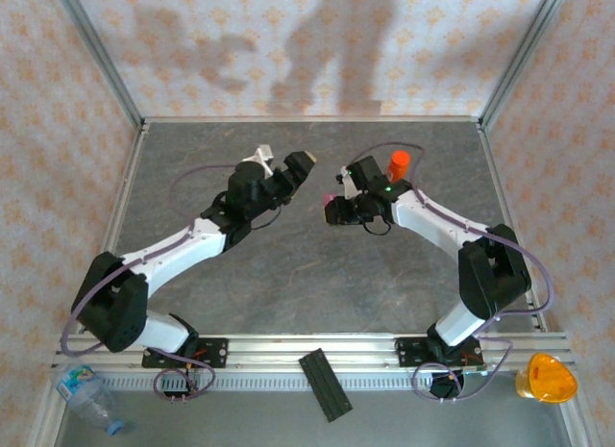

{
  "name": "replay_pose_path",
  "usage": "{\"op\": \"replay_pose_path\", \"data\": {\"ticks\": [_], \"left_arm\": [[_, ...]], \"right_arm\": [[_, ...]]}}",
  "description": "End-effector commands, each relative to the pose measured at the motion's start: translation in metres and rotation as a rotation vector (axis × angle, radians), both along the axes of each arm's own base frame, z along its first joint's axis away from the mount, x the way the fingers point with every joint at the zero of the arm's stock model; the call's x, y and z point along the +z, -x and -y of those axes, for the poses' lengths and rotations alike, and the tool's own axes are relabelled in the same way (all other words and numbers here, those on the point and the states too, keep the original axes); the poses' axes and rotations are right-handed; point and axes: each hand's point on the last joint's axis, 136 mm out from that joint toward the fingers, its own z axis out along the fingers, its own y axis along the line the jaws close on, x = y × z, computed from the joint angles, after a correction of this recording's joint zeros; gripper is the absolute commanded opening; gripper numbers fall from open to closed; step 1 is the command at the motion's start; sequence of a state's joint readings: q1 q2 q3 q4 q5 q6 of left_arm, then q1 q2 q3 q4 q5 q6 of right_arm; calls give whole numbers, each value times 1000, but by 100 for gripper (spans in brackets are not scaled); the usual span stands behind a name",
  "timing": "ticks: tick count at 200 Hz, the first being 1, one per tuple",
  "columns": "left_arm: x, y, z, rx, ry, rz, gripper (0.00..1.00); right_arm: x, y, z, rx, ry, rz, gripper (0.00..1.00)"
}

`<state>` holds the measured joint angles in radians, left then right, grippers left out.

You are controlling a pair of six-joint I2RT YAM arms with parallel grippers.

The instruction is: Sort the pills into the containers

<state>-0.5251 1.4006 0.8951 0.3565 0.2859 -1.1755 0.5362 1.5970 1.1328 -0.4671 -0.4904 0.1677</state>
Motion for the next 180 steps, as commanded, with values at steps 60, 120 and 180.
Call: {"op": "replay_pose_path", "data": {"ticks": [60,120,180], "left_arm": [[-38,33,-12,-48,-49,-87,89],[-18,52,11,-115,-14,-65,89],[0,47,21,-133,27,-33,89]], "right_arm": [[28,21,-23,120,-136,50,30],[75,24,-35,143,-239,109,30],[84,26,-47,167,-248,119,30]]}}
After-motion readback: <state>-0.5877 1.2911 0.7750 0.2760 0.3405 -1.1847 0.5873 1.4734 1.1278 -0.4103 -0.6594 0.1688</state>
